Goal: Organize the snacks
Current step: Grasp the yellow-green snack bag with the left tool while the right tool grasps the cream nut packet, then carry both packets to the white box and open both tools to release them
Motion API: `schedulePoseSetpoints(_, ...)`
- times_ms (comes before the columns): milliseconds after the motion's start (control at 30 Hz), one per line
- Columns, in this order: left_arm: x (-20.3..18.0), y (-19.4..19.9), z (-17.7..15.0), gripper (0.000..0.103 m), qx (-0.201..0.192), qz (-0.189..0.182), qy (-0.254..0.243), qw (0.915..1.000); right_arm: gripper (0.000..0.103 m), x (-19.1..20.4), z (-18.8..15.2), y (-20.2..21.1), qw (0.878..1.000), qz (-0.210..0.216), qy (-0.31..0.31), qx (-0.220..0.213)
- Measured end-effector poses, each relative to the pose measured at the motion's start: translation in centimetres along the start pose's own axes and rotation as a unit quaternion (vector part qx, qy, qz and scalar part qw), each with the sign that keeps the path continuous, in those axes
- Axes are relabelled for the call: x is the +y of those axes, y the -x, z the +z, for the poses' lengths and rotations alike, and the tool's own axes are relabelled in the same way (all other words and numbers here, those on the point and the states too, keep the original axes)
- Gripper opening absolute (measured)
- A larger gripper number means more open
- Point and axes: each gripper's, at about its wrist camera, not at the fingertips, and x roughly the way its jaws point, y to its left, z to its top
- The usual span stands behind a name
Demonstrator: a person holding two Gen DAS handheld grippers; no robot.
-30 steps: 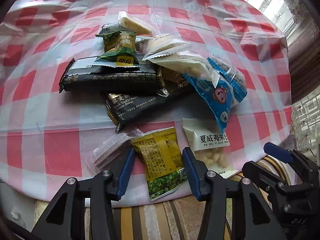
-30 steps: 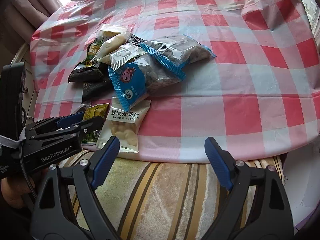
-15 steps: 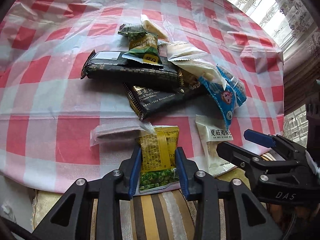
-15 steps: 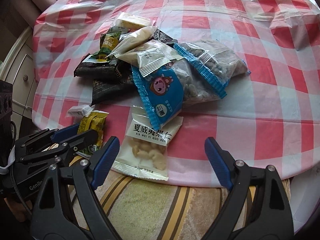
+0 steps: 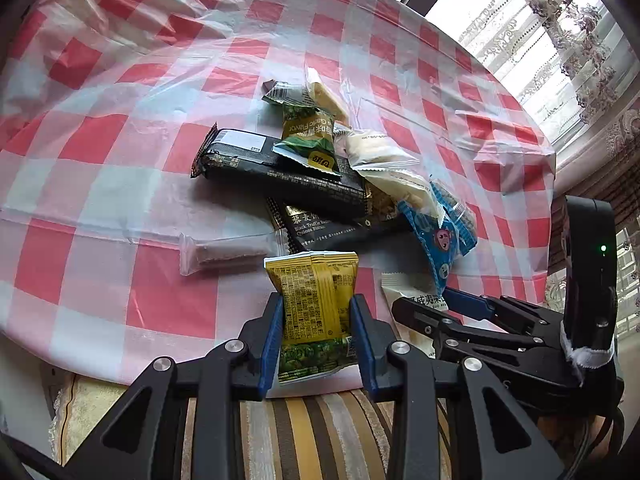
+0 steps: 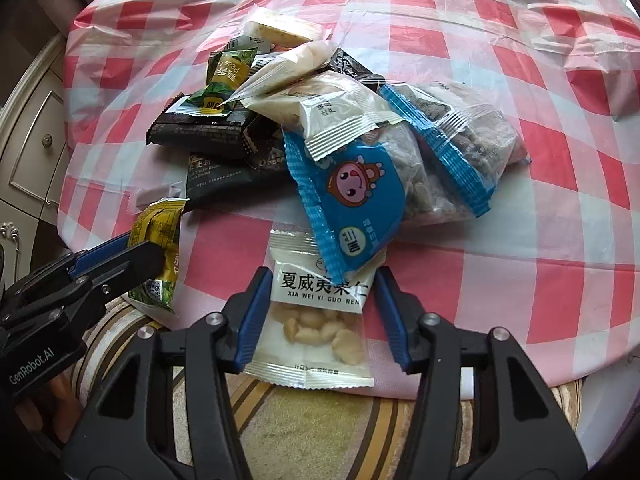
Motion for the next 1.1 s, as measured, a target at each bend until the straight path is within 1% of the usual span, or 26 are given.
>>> schedulePoseSetpoints(100, -0.2, 0.1, 0.0, 0.034, -0.003, 0.001, 0.0, 1.0, 0.049, -0.3, -0.3, 0.5, 1.0, 0.008, -0.004, -0.005)
schedulePoseSetpoints(233, -0.6, 0.2, 0.0, 0.034, -0.004, 0.001, 0.003, 1.0, 0.047, -0.7, -0.6, 1.2, 1.0, 0.02, -0.009, -0.014)
schedulePoseSetpoints(567, -2.2, 0.9, -0.4, 0.034, -0.006, -0.003, -0.003, 1.0, 0.046, -3.0, -2.6, 4.5, 0.998, 0.037, -0.032, -0.047)
schedulePoseSetpoints(867, -5.5, 0.9, -0.6, 0.034, -0.003, -0.01, -0.03, 0.9995, 0.046, -5.8, -4.1, 6.9, 0.993, 0.042, -0.071, -0.08)
schedulePoseSetpoints(1100, -9.2, 0.3, -0.6, 0.034, -0.001, -0.018, -0.064, 0.9978, 0.046, -9.3, -5.8, 8.8, 0.988, 0.038, -0.107, -0.103)
